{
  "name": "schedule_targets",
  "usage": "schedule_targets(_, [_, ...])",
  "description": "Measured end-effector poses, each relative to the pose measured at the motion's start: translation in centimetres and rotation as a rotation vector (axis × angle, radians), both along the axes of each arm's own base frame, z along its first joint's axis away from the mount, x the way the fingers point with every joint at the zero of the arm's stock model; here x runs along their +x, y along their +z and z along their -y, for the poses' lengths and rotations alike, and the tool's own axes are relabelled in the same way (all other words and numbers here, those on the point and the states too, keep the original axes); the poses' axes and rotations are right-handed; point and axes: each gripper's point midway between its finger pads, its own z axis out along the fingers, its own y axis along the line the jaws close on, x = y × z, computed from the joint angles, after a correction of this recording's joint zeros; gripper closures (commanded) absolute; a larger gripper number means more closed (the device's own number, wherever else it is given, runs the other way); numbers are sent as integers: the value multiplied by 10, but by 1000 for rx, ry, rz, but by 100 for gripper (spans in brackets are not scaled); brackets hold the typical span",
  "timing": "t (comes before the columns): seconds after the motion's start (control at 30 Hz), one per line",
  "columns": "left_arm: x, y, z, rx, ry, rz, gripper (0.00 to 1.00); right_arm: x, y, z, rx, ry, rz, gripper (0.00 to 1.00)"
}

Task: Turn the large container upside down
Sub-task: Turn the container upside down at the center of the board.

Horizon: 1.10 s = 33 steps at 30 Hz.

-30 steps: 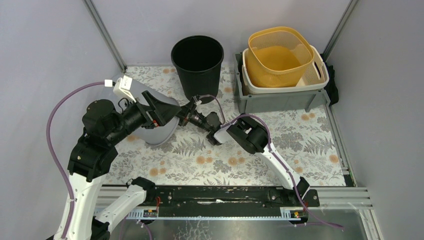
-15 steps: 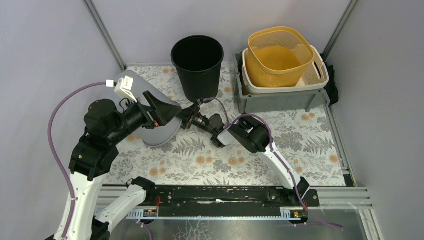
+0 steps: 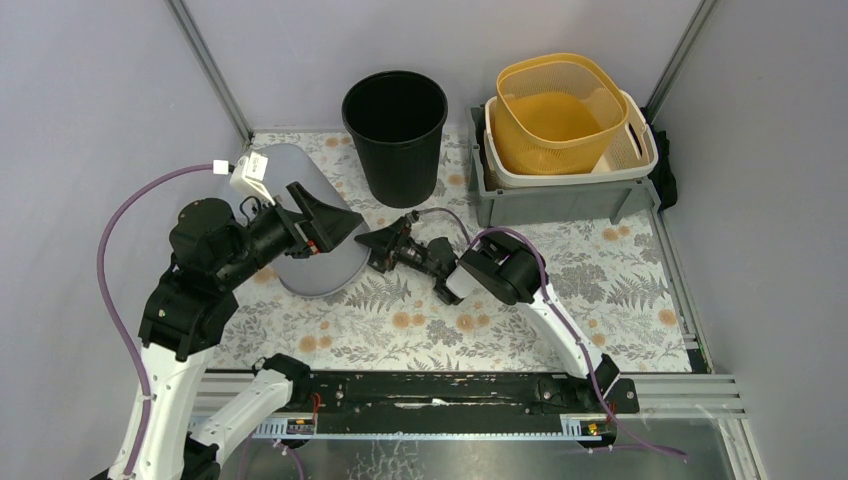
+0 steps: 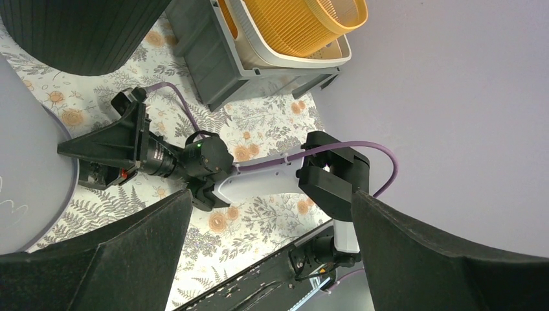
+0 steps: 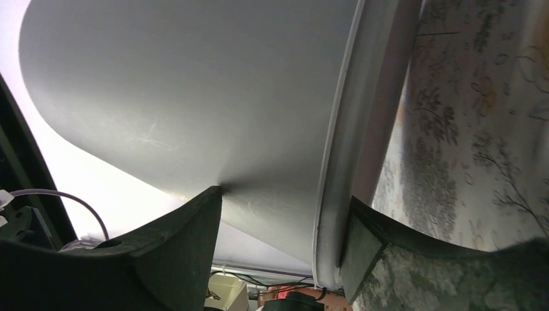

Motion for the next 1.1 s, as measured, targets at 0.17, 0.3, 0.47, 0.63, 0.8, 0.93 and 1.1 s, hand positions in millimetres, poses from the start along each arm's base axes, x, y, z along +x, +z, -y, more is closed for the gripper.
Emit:
schedule_targets(0.17, [0, -2, 0, 2, 0, -5, 0, -3, -10, 8, -46, -9, -13, 31])
schedule_targets(0.3, [1, -4, 0, 3, 0, -9, 0, -4, -16, 12, -94, -16, -25, 30])
schedule_targets(0.47, [2, -8, 0, 8, 3, -17, 0, -6, -24, 17, -158, -19, -37, 30])
schedule_targets(0.63, [5, -15, -1, 27, 9, -27, 0, -7, -36, 24, -211, -24, -61, 30])
schedule_targets(0.8, [8, -36, -6, 72, 35, -76, 0, -6, -39, 30, -227, -32, -60, 30])
schedule_targets(0.93, [7, -54, -13, 118, 67, -138, 0, -5, -39, 33, -231, -35, -63, 30])
schedule_targets(1.1, [2, -79, -26, 180, 118, -217, 0, -5, -40, 35, -234, -28, -62, 30])
